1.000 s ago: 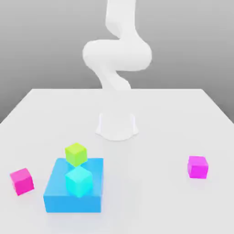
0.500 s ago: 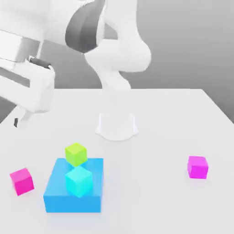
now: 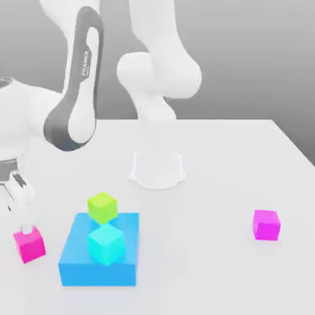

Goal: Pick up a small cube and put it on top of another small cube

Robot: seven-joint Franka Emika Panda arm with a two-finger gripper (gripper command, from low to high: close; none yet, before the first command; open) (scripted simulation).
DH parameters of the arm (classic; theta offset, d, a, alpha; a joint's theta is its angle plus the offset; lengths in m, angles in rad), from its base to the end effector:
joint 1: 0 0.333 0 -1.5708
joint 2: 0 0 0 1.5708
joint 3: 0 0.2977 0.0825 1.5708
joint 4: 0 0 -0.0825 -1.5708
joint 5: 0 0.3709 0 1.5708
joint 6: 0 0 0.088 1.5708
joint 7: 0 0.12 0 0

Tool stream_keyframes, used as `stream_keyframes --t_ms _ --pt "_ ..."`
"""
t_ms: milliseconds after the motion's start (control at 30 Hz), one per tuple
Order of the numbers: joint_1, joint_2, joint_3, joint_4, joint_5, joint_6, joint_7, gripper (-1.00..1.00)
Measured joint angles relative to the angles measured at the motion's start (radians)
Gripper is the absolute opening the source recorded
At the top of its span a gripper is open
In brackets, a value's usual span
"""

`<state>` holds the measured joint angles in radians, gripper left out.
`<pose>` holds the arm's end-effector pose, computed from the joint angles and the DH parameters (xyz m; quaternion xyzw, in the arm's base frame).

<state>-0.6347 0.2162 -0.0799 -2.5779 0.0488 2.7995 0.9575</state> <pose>0.3274 -0.2895 0.1662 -0.6539 0.7566 -0.0032 0.0001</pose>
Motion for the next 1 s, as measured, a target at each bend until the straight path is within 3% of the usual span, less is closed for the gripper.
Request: stream_keyframes --t_ms 133,167,400,600,833,1000 --pt "-0.024 0.121 0.027 0.021 0.032 0.097 -0.023 0.00" --pt "-0.027 0.149 0.031 0.025 0.034 0.119 -0.025 -1.00" --pt "-0.030 0.154 0.034 0.026 0.032 0.124 -0.024 -1.00" --pt "-0.017 -0.008 0.013 -0.005 -0.004 -0.007 0.003 -1.00" --pt "0.036 -0.194 -0.004 -0.095 -0.239 -0.137 0.289 -1.00" --pt "0.057 -0.343 0.020 -0.167 -0.296 -0.222 0.429 -1.00"
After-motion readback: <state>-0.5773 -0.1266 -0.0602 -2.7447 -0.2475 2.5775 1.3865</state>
